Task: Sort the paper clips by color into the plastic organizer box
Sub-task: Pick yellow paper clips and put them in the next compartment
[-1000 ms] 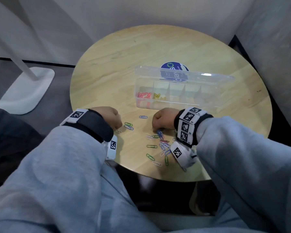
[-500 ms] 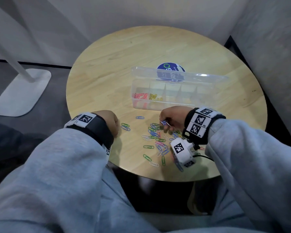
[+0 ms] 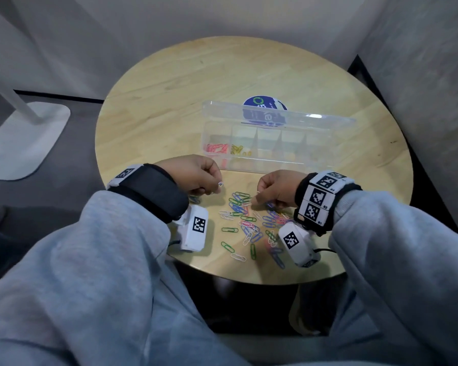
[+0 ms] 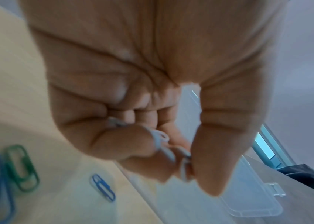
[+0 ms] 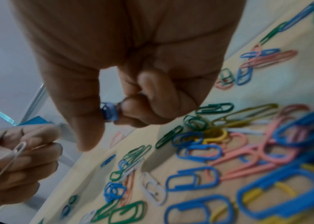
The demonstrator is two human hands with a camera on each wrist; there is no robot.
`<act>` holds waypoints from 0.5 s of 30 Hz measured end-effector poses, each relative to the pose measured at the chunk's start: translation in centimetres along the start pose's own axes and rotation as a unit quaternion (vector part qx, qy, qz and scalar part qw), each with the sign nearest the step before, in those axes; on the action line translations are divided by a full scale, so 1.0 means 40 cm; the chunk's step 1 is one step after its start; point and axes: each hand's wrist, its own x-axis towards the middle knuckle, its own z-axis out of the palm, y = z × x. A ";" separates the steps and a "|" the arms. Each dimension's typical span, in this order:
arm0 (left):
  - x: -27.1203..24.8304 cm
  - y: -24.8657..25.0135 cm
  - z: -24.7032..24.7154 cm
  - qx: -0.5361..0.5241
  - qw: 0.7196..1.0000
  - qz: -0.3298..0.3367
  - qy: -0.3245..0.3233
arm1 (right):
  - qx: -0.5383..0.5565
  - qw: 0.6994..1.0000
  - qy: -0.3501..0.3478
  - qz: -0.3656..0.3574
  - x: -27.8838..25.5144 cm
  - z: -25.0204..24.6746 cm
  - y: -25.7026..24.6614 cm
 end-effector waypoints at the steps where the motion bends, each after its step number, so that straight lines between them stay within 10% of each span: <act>1: 0.005 0.005 0.008 -0.016 1.000 -0.010 -0.002 | 0.014 1.000 0.001 0.004 -0.002 -0.002 0.005; 10: 0.038 0.036 0.070 0.062 0.996 -0.067 0.021 | 0.136 0.990 0.025 0.000 -0.017 -0.016 0.040; 15: 0.040 0.045 0.078 0.294 0.954 -0.060 0.015 | 0.153 0.988 -0.010 -0.001 -0.034 -0.013 0.026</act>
